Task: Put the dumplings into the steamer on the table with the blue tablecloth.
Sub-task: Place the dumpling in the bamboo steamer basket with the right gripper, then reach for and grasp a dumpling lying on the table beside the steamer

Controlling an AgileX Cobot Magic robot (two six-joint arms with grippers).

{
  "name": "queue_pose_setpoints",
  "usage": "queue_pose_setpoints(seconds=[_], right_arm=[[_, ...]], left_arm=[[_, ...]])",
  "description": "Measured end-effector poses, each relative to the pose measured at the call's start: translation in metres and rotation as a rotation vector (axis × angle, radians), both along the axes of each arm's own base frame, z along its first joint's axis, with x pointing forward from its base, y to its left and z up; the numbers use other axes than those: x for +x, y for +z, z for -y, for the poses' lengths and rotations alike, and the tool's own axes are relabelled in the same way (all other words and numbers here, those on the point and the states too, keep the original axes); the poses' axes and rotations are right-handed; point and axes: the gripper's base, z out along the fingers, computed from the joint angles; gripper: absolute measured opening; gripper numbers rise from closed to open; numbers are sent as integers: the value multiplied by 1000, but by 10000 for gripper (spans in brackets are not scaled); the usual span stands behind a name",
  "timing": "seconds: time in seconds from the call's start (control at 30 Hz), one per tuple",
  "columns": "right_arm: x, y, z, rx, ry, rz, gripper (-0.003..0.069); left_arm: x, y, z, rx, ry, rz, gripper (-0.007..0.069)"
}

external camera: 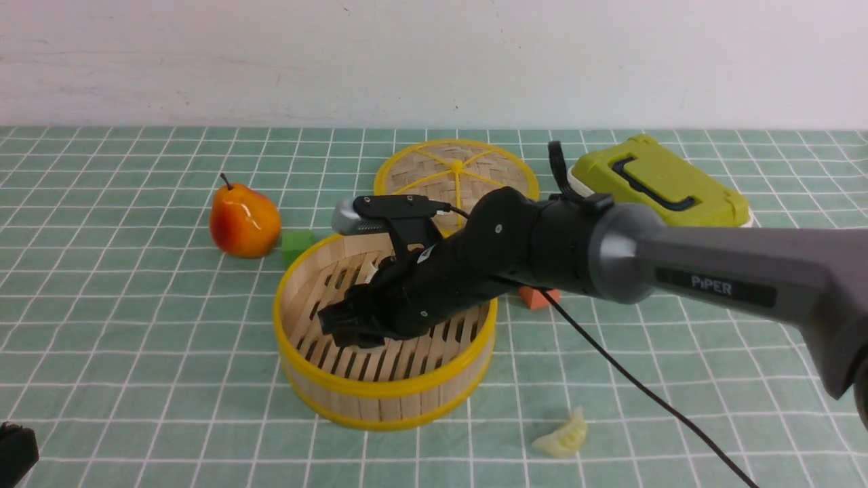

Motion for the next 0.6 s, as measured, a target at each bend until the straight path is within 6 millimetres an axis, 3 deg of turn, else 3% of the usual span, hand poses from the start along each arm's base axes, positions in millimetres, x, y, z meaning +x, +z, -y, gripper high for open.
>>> queue_pose_setpoints(seconds=[0.2,0.37,0.47,0.6], right_arm=[[-2,-3,0,-7,14,-21,405],[0,3,7,-8,22,-40,427],[2,29,26,3,33,-44,429],[-3,80,67,-22,72,-43,429]], left_arm=[[0,0,0,0,0,0,-15],[0,0,0,0,0,0,-14],[0,-1,0,3,2,-8,-13],[0,-1,0,5,2,-11,-11]])
